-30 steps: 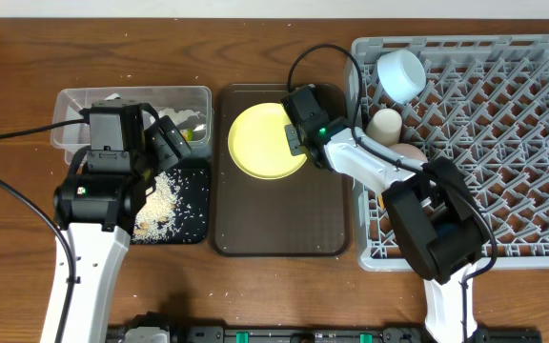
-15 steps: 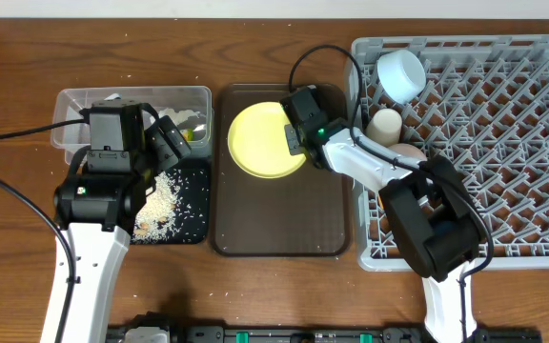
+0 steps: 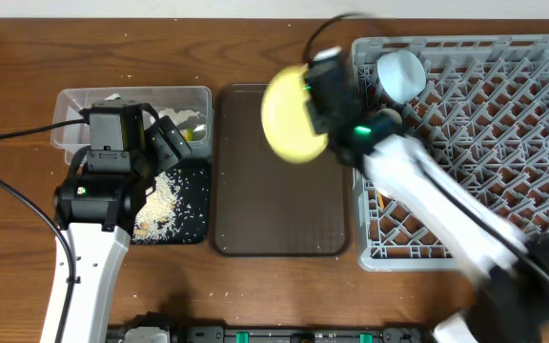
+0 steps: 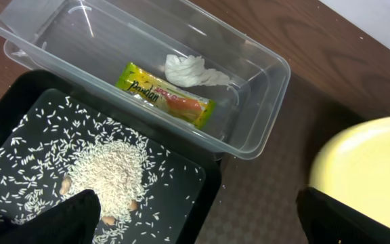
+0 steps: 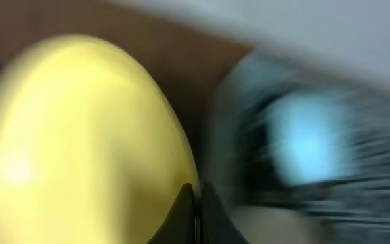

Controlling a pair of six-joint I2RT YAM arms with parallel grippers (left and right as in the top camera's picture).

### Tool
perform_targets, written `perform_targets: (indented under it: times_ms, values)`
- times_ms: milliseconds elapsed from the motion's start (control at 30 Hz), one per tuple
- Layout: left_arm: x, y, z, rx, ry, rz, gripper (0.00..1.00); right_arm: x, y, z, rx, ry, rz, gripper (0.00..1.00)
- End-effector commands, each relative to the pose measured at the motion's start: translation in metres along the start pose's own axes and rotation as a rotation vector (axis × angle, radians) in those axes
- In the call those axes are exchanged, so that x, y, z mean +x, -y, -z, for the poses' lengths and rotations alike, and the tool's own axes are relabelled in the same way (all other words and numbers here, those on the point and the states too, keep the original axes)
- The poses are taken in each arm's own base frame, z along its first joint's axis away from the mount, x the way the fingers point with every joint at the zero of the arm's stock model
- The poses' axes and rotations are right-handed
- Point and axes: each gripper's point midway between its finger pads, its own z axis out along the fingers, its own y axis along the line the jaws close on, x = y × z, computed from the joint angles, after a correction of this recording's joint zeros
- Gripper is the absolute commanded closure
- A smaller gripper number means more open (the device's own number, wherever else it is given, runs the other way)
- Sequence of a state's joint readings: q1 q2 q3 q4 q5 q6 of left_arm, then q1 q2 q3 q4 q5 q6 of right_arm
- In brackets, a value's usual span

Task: Sort waste into correct bins and load items into the dishwasher rack
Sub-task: 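Lift the yellow plate and carry it right into the dish rack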

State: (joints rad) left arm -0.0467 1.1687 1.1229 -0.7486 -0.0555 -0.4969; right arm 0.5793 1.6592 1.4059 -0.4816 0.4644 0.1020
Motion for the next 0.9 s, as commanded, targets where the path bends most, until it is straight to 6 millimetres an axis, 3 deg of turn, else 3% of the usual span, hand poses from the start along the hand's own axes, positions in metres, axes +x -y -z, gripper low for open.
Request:
perform_targets:
  times_ms: [0,133,267,333,500,667,867]
  values:
    - [-0.006,0.000,0.004,0.002,0.018,-0.001,0.04,-0.040,0.069,0.071,0.222,0.137,0.054,0.99]
    - [-0.006,0.000,0.004,0.002,0.018,-0.001,0.05,-0.038,0.143,0.137,0.472,0.137,0.110,0.99]
    - [-0.006,0.000,0.004,0.002,0.018,-0.001,0.05,-0.013,0.193,0.173,0.611,0.018,0.240,0.99]
    - [-0.006,0.000,0.004,0.002,0.018,-0.001,0.05,-0.001,0.206,0.179,0.633,-0.040,0.278,0.99]
    - [-0.006,0.000,0.004,0.002,0.018,-0.001,0.05,0.033,0.245,0.180,0.708,-0.208,0.287,0.99]
    - [-0.006,0.000,0.004,0.002,0.018,-0.001,0.05,0.053,0.273,0.167,0.764,-0.325,0.256,0.99]
    - [-0.006,0.000,0.004,0.002,0.018,-0.001,0.05,0.070,0.283,0.131,0.772,-0.451,0.281,0.99]
